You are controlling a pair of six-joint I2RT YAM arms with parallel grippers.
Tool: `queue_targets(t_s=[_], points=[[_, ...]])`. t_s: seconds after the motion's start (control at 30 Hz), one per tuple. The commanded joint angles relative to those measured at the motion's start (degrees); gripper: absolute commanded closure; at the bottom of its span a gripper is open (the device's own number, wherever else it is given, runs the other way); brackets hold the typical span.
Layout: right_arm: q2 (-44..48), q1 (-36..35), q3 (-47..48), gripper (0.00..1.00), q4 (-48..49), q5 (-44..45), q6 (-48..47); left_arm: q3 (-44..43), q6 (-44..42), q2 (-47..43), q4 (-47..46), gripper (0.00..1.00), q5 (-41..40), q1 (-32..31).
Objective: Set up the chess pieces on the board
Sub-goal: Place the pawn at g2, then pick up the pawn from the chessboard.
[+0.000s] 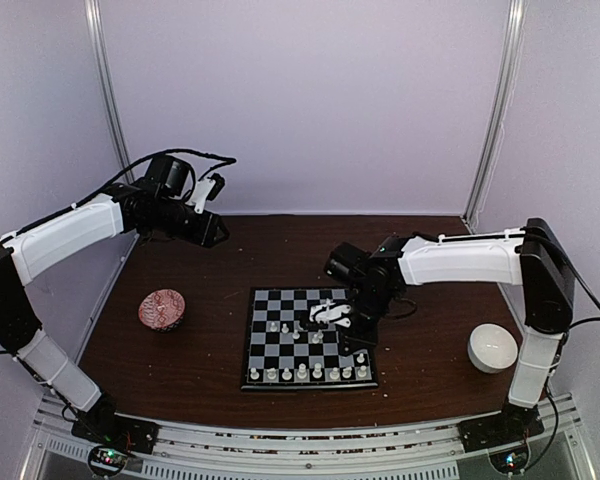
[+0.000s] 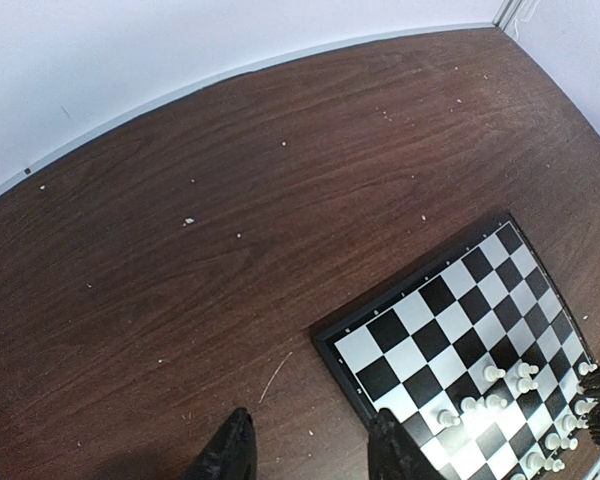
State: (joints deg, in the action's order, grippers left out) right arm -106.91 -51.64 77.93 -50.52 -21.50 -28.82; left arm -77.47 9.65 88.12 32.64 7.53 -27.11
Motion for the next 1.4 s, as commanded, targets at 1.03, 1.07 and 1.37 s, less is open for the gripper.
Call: queue_targets(t_s=[1.03,1.07,1.37], points=[[1.9,0.3,5.8,0.79,-4.4,-0.4,-0.5,-0.3,-0.6,0.8,-1.7,0.61,0.6,-0.1],[2.1,0.4,6.9,0.79,-4.6,-0.5,-0.4,-0.4,-0.6,0.7,-1.7,0.61,0.7,-0.1],[-5.8,1.3,16.1,0.79,-3.2,5.3,2.7,-0.2,-0.6,0.1,-1.7,0.61,0.4,-0.1]])
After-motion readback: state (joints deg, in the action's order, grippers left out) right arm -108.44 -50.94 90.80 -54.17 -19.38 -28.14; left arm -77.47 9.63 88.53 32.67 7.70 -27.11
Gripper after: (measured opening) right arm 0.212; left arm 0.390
